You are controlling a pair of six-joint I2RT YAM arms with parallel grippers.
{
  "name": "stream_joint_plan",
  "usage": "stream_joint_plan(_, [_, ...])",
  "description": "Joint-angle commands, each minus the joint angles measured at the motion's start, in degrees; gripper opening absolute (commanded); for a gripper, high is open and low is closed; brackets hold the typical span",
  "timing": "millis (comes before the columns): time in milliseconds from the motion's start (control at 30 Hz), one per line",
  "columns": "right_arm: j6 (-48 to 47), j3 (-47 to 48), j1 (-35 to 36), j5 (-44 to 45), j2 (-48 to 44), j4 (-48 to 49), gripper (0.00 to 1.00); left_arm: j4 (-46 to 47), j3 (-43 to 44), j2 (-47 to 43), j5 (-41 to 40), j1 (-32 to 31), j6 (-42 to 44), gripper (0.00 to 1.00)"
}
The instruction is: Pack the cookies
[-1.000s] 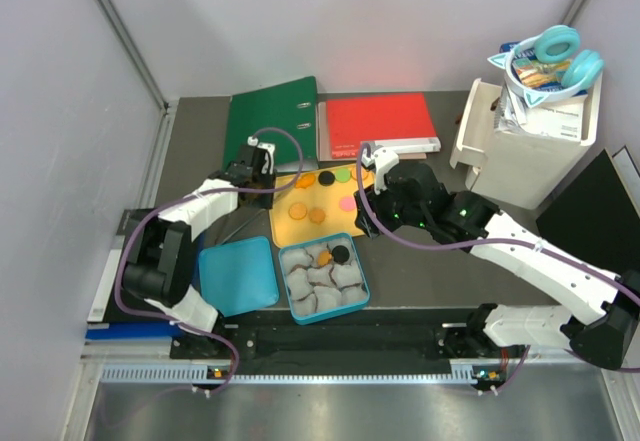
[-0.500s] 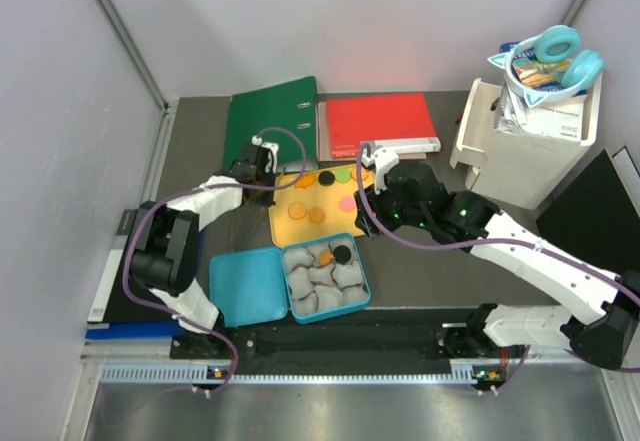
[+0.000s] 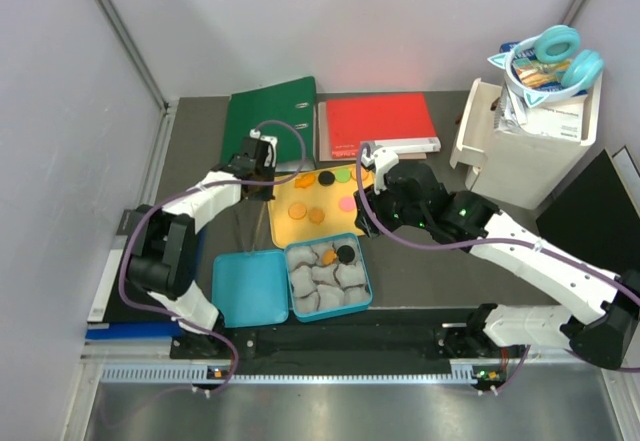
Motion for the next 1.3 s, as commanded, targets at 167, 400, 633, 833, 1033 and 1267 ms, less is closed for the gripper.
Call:
stream_joint_plan(167, [0.3,0.7,-0.7,0.0,0.4,1.6,0.59,-3.7,1.4,-8.2,-7.8,0.6,0.2,0.06])
stream_joint_plan(400, [0.3,0.7,-0.8,-0.5,0.5,1.6,0.59,-1.8,-5.0,-11.5,-9.6,4.0,-1.5,0.08])
stream_joint_plan(633, [0.5,1.1,-0.8,-1.1,0.8,1.6,0.59,-6.0,-3.7,-6.0,-9.9,4.6,-5.4,0.20])
stream_joint_plan(833, [0.5,1.1,-0.7,-1.2,0.9,1.3,0.59,-7.2,-1.0,-4.0,-12.3,4.6,-9.4,0.52])
stream_joint_plan(1033, [0.5,1.0,-0.8,-1.1,1.1,1.6,0.59,-14.0,3.8,-4.3,-22.2,4.4,-23.3,0.74])
stream_joint_plan(1267, [0.5,1.0,-0.8,-0.8,1.7,1.9,0.59,-19.4,1.5,-7.9,-19.4,3.4,-36.1,0.91])
